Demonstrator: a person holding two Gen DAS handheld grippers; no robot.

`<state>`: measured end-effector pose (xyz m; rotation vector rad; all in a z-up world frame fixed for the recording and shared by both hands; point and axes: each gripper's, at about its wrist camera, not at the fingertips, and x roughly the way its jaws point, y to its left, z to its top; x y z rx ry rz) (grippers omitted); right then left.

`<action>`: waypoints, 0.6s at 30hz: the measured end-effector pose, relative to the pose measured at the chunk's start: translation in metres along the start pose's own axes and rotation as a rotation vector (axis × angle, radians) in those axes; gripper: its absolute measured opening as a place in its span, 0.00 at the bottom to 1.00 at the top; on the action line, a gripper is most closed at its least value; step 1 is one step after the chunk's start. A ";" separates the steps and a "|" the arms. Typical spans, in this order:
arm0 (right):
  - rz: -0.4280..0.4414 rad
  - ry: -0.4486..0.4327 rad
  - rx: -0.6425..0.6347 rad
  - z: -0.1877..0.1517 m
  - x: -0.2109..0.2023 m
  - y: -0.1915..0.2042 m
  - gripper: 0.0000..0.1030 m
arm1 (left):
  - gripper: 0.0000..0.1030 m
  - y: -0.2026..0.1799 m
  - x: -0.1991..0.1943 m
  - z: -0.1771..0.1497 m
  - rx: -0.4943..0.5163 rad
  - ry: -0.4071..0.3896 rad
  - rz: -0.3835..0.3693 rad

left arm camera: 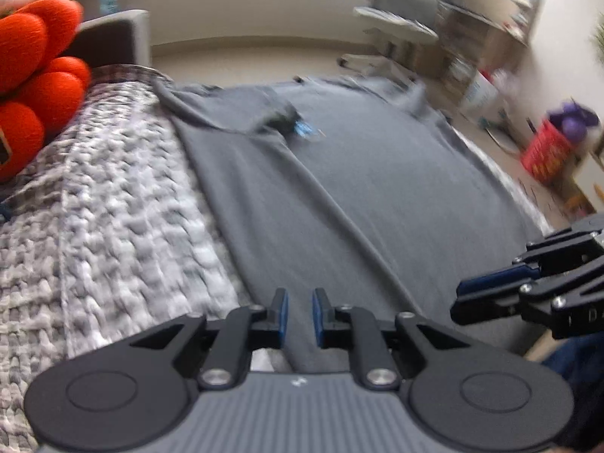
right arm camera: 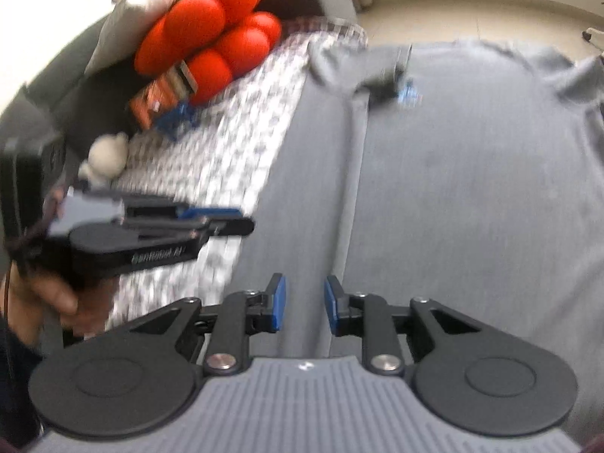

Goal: Fold clothes

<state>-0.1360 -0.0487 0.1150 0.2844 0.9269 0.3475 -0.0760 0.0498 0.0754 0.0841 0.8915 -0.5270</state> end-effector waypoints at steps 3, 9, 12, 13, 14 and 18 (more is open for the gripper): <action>-0.021 -0.056 -0.016 0.033 0.005 -0.008 0.27 | 0.15 0.012 0.003 0.027 -0.146 -0.031 -0.001; -0.074 -0.145 0.018 0.106 0.034 -0.039 0.29 | 0.21 0.028 0.034 0.061 -0.421 -0.077 0.020; -0.082 -0.171 -0.034 0.135 0.057 -0.041 0.29 | 0.21 0.032 0.053 0.059 -0.448 -0.091 0.012; -0.092 -0.173 -0.055 0.144 0.068 -0.042 0.30 | 0.21 0.033 0.059 0.059 -0.458 -0.096 0.010; -0.110 -0.168 -0.063 0.154 0.081 -0.045 0.32 | 0.20 0.035 0.066 0.058 -0.467 -0.100 0.007; -0.180 -0.160 -0.052 0.192 0.128 -0.062 0.36 | 0.21 0.041 0.080 0.064 -0.475 -0.153 -0.009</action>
